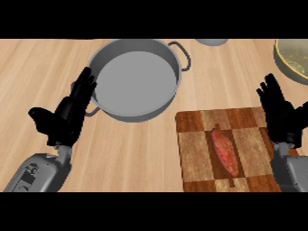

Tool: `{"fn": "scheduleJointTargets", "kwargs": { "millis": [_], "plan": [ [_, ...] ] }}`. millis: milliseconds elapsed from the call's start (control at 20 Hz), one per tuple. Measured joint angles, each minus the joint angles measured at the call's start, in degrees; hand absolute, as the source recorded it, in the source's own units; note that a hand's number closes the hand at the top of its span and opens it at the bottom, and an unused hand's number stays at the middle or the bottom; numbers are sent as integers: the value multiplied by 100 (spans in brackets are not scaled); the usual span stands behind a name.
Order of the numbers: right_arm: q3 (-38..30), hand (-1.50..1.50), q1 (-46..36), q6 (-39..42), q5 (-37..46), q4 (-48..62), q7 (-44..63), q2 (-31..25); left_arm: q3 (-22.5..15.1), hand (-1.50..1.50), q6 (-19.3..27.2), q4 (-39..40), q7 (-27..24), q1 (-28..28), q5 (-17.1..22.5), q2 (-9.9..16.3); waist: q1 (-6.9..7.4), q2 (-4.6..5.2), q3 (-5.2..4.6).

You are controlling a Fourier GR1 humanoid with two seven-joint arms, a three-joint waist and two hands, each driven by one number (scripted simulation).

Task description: Pick the sweet potato from the cutting board and place it in the pot

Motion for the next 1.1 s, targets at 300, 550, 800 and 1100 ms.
{"fn": "scheduleJointTargets", "kwargs": {
  "millis": [300, 550, 800, 1100],
  "plan": [
    [1118, -150, -389, 1976, -791, -255, 110, 348, 17, 0, -48, -52, 200, 9, 49, 44, 285, 33, 80],
    [1502, -150, -535, 2913, 129, -737, -1371, -543, 99, 0, -77, -47, 403, 191, 204, 76, 153, -19, 69],
    [1169, -150, -162, 3978, 221, -959, -3234, -1402, 201, 0, -91, -281, 529, 447, 291, 166, -16, 4, 86],
    [606, -150, -337, 4460, 778, -922, -3868, -2753, 250, 0, -95, -572, 741, 541, 306, 225, -54, 18, 82]
  ]
}}
